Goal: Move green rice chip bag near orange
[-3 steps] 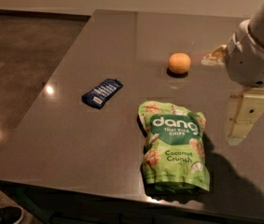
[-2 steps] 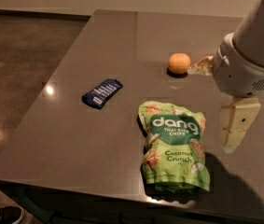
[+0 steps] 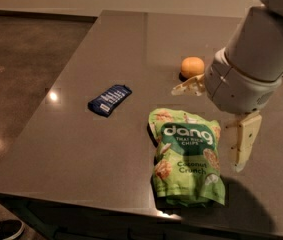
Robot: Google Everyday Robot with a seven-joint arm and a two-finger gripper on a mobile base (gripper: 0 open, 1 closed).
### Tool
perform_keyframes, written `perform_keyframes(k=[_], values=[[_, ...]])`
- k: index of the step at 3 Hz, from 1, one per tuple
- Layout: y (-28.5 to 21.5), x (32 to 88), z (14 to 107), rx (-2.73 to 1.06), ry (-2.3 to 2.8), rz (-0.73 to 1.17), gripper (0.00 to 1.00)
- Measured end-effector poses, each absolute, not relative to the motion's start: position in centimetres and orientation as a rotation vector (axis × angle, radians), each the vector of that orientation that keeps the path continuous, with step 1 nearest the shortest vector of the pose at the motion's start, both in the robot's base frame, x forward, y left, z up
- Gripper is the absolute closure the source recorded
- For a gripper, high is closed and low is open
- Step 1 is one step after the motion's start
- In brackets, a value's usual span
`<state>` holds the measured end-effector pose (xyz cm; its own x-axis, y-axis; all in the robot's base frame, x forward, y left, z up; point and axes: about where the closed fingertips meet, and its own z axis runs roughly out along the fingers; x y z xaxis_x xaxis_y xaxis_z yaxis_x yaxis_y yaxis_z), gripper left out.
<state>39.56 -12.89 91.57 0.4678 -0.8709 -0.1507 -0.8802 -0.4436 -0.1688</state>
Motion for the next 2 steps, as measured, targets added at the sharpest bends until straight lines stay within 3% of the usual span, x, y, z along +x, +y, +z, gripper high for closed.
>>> perform_keyframes(k=[2], values=[[-11.1, 38.5, 88.8, -2.799, 1.054, 0.013, 0.0]])
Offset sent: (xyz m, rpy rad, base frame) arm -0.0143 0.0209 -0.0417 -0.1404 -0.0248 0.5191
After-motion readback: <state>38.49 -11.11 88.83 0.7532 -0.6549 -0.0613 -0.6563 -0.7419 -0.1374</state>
